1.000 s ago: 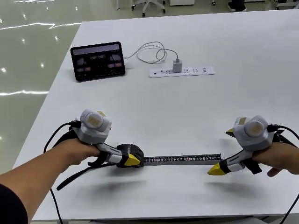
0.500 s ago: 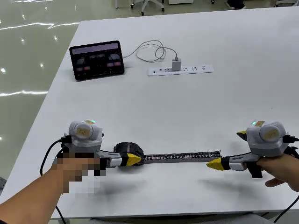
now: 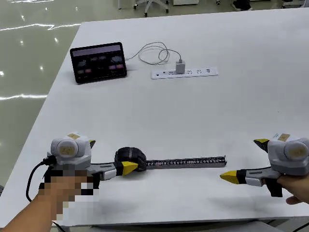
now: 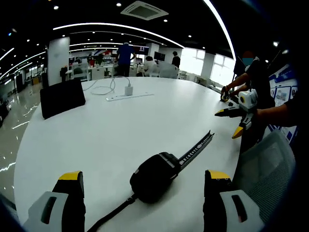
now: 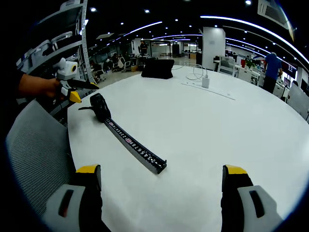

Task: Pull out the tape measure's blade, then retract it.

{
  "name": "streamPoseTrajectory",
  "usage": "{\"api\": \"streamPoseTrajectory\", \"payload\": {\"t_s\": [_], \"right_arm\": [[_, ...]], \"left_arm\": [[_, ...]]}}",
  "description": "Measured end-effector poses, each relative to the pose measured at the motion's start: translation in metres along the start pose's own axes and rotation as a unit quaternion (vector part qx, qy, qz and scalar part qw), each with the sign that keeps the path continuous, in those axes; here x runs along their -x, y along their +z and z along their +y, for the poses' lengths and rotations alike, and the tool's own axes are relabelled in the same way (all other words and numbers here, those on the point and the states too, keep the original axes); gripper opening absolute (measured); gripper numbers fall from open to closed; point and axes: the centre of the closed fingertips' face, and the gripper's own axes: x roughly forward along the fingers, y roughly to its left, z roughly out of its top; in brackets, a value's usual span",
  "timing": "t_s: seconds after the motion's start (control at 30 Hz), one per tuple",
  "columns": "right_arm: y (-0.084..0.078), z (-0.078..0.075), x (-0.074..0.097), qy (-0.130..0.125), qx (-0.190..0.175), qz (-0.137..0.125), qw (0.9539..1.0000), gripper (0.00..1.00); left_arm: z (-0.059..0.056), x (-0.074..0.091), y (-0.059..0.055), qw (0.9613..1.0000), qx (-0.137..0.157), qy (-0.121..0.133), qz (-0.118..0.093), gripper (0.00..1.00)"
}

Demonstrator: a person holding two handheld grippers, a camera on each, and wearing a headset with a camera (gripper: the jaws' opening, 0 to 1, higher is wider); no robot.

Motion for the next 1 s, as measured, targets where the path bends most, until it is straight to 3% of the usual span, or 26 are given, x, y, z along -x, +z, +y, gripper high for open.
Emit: {"api": "streamPoseTrajectory", "payload": {"t_s": [0.23,0.37,0.43,0.53,0.8,1.0], "right_arm": [[-0.004,0.009,0.014,0.001,0.009,-0.002,1.0000,1.00],[-0.008,0.009,0.023,-0.005,-0.011,-0.013,0.9999,1.00],[-0.011,0.013,0.027,0.003,-0.017,-0.014,0.9998,1.00],[-0.014,0.015,0.033,-0.004,-0.006,-0.014,0.9999,1.00],[-0.021,0.009,0.051,-0.018,-0.011,-0.012,0.9997,1.00],[-0.021,0.016,0.059,-0.013,0.002,-0.019,0.9997,1.00]], "left_arm": [[-0.001,0.017,-0.007,1.0000,-0.003,-0.001,-0.003,1.00],[0.005,0.025,-0.013,0.9998,-0.002,0.017,0.004,1.00],[0.011,0.028,-0.022,0.9994,0.001,0.029,0.021,1.00],[0.008,0.033,-0.019,0.9997,0.009,0.024,0.004,1.00],[0.001,0.044,-0.018,0.9996,0.000,0.028,0.000,1.00],[-0.003,0.050,-0.028,0.9994,0.010,0.032,0.005,1.00]]}}
